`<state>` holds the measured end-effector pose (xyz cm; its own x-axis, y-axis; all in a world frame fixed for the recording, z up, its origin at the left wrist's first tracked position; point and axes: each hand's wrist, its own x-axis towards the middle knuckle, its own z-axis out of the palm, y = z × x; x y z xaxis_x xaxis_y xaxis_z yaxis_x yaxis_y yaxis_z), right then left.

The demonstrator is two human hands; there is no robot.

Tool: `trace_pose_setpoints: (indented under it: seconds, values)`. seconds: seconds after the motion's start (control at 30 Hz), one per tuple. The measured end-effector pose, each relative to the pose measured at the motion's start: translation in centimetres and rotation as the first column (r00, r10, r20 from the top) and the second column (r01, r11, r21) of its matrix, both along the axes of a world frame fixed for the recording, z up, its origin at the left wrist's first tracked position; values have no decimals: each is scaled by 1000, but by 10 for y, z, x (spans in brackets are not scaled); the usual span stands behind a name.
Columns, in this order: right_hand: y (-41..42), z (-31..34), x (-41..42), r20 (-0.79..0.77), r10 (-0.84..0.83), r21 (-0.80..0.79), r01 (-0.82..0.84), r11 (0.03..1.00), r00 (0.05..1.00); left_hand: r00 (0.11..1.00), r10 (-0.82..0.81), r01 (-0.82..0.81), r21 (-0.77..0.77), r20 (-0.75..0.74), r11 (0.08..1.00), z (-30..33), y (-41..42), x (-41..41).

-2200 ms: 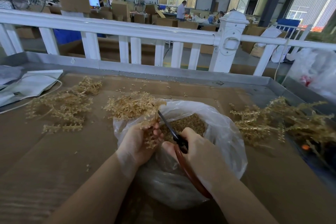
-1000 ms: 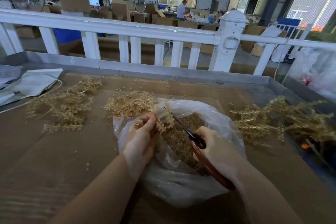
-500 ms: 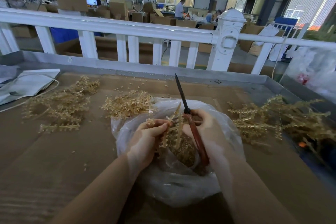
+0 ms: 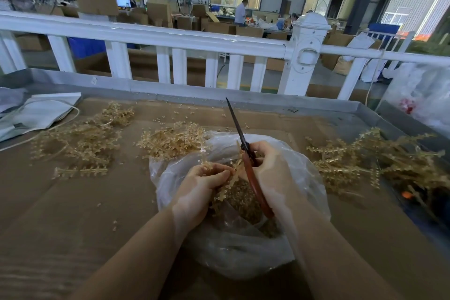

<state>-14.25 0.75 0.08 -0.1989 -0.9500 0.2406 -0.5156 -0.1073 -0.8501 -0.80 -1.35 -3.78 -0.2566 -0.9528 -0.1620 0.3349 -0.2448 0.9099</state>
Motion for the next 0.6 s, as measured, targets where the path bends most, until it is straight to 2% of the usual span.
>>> trace_pose_setpoints:
  seconds: [0.23, 0.33, 0.47, 0.6]
  values:
    - [2, 0, 7, -130, -67, -51, 61, 997, 989, 1000, 13, -12, -36, 23, 999, -2, 1, -1]
    - [3, 2, 5, -144, -88, -23, 85, 996, 986, 995, 58, -58, 1, -78, 998, 1, 2, 0]
    - [8, 6, -3, 14, -89, 4, 89, 996, 996, 983, 141, -140, 16, -121, 990, 0, 0, -2]
    - [18, 11, 1, 233, -40, 33, 34, 999, 972, 980, 139, -136, 25, -143, 990, 3, -1, -4]
